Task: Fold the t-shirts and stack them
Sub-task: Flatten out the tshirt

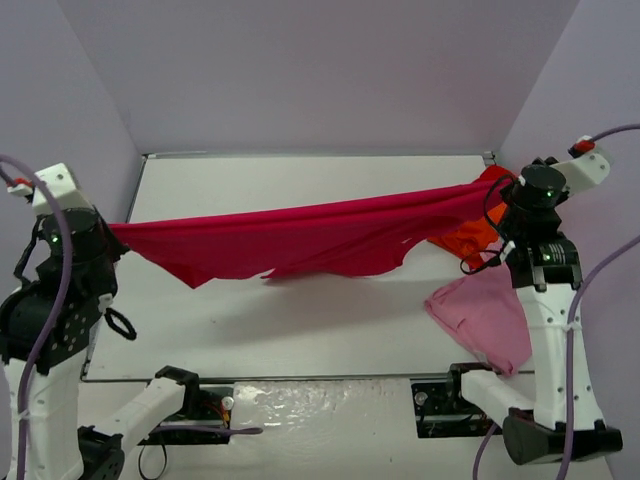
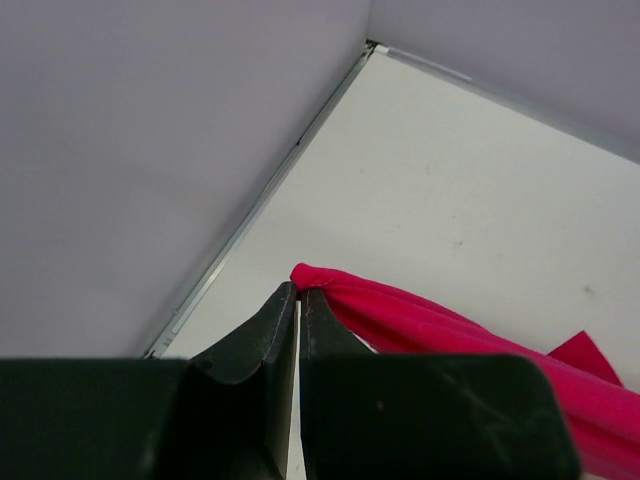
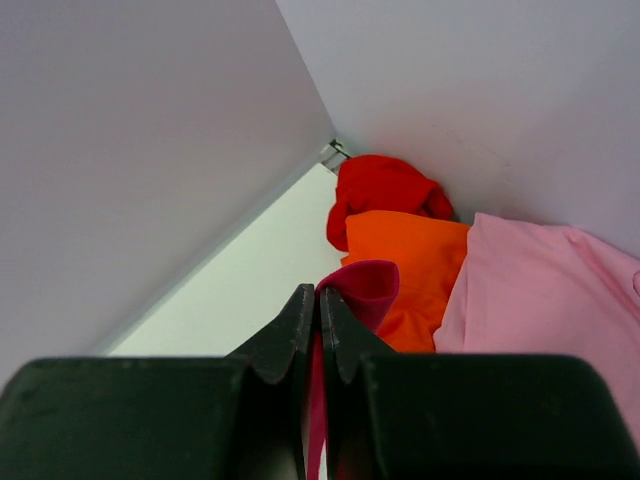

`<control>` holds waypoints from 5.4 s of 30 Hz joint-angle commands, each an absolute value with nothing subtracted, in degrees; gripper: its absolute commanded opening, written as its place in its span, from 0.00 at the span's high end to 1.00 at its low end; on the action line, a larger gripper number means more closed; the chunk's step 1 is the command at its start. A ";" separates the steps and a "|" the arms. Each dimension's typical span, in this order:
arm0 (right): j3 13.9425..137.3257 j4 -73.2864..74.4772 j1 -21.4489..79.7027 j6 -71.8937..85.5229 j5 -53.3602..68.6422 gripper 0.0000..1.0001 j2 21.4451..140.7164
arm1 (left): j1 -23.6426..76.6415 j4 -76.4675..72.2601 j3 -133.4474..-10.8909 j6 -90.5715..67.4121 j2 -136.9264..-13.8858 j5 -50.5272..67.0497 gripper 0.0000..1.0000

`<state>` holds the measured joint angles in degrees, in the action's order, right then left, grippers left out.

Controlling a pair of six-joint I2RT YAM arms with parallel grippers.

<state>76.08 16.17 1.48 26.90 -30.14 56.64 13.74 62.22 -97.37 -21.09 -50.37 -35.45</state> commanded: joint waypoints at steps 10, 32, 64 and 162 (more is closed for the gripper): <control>84.84 14.40 0.37 20.73 -26.00 1.00 40.88 | 12.85 63.73 -112.07 -15.03 -40.92 -33.35 1.00; 71.70 7.91 0.44 25.57 -19.05 1.00 60.95 | 13.36 48.29 -82.59 -16.95 -50.66 -28.87 1.00; 61.56 -10.96 2.99 23.75 -15.14 1.00 80.07 | 12.18 40.21 -71.93 -16.31 -65.64 -25.84 0.03; 48.21 -7.17 16.40 21.18 -10.10 1.00 65.74 | 24.20 47.23 -78.35 -35.55 -88.37 -24.20 0.07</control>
